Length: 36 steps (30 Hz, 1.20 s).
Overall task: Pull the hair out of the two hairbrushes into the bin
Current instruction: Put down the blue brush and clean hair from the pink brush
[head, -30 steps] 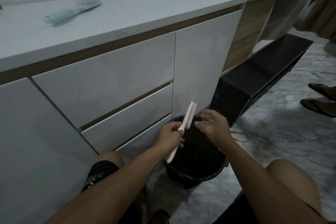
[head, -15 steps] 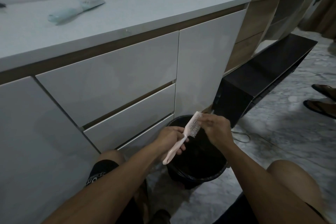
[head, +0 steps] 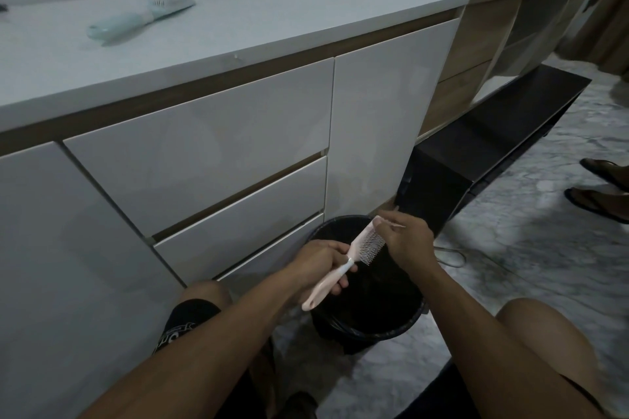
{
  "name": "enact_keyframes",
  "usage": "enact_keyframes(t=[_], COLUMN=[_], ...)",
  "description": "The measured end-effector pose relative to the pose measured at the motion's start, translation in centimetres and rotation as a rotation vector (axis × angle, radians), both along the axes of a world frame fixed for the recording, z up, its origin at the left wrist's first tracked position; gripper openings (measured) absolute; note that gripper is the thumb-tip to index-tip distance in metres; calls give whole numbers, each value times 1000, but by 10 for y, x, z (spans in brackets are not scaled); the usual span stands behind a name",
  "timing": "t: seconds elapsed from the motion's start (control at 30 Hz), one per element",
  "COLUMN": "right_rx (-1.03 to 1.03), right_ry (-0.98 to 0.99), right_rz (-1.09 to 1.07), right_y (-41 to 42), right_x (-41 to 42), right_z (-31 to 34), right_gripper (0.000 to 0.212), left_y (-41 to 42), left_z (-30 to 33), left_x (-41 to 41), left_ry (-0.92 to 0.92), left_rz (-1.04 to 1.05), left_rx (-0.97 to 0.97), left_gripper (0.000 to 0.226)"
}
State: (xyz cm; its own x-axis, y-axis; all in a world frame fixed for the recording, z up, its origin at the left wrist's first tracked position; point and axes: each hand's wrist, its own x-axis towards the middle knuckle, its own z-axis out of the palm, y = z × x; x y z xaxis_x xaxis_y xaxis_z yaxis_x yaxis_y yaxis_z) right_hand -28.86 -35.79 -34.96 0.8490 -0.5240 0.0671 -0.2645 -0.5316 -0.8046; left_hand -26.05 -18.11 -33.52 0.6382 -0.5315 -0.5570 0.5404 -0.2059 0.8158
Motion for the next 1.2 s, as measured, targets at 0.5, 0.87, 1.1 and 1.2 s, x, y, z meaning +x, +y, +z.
enact_keyframes(t=[0.5, 0.87, 1.1, 1.2], right_rx=[281, 547, 609, 481], right_ry=[65, 160, 79, 66], right_rz=[17, 92, -2, -161], right_y=[-4, 14, 12, 3], right_x=[-2, -3, -3, 1], right_z=[5, 7, 11, 11], right_gripper=[17, 93, 65, 32], left_y=[-1, -7, -6, -6], left_z=[-8, -16, -12, -15], left_x=[-2, -5, -12, -12], left_ry=[-211, -605, -824, -821], left_rz=[12, 99, 68, 72], left_rx=[179, 304, 349, 352], left_gripper=[31, 49, 48, 43])
